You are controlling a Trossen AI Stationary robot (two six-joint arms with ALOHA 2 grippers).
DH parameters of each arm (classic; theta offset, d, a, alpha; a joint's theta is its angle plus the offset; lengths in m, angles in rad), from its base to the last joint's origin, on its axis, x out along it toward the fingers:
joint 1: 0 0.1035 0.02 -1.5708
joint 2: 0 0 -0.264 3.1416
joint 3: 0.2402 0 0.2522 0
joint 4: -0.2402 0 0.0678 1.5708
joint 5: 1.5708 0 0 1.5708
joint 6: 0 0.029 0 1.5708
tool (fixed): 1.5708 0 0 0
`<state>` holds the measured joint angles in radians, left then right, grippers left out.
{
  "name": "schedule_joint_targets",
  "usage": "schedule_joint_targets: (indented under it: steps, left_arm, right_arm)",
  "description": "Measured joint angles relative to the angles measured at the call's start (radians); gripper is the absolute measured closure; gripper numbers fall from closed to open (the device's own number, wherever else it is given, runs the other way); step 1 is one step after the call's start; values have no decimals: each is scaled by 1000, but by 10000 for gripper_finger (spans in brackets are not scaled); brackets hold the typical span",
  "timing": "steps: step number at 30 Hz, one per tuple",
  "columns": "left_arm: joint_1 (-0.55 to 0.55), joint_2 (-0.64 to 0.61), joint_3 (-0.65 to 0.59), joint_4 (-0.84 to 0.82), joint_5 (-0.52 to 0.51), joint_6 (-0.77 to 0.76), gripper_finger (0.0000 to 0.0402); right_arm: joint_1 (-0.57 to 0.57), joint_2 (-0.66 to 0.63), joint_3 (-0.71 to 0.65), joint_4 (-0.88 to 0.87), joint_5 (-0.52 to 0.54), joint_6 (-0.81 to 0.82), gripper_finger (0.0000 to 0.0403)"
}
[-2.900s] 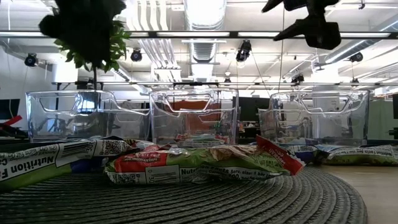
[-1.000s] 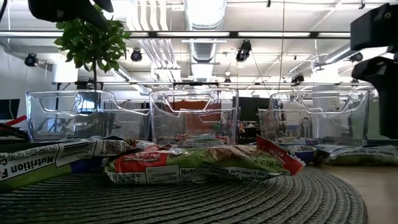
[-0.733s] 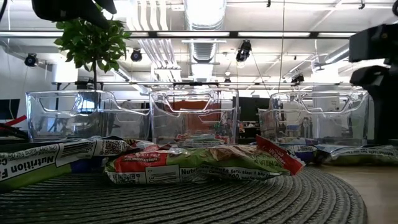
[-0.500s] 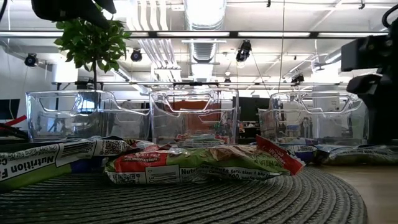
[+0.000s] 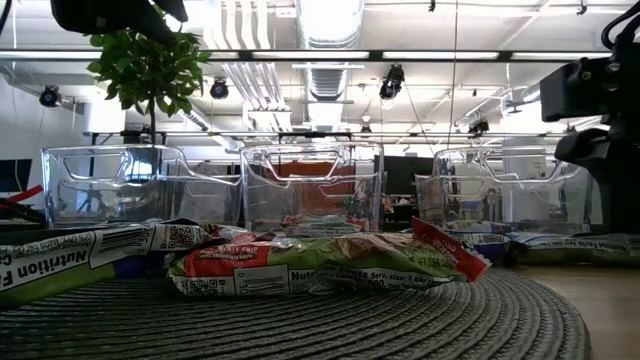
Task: Pick and place Granola Bars by type
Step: Put the yellow granola bar into the left transparent bin
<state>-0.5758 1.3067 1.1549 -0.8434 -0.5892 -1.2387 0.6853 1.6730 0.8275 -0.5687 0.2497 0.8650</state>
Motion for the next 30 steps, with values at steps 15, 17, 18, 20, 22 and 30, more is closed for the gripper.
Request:
schedule_joint_targets:
  steps: [15, 17, 18, 20, 22, 30]
  left_arm:
    - [14, 0, 0, 139, 10, -78, 268]
    - [41, 0, 0, 205, 48, -91, 268]
    - [56, 0, -1, 253, 71, -88, 268]
    - [86, 0, -7, 381, 123, -40, 268]
    - [113, 0, -18, 535, 183, 44, 268]
    - [200, 1, -42, 633, 224, 30, 268]
  right_arm:
    - [-3, -132, 204, -182, 82, -73, 328]
    - [-25, -145, 258, -184, 142, -122, 325]
    - [-42, -145, 283, -184, 159, -153, 325]
    - [-85, -130, 333, -184, 175, -211, 327]
    - [-126, -115, 379, -184, 177, -275, 331]
    - [-224, -87, 530, -173, 212, -432, 331]
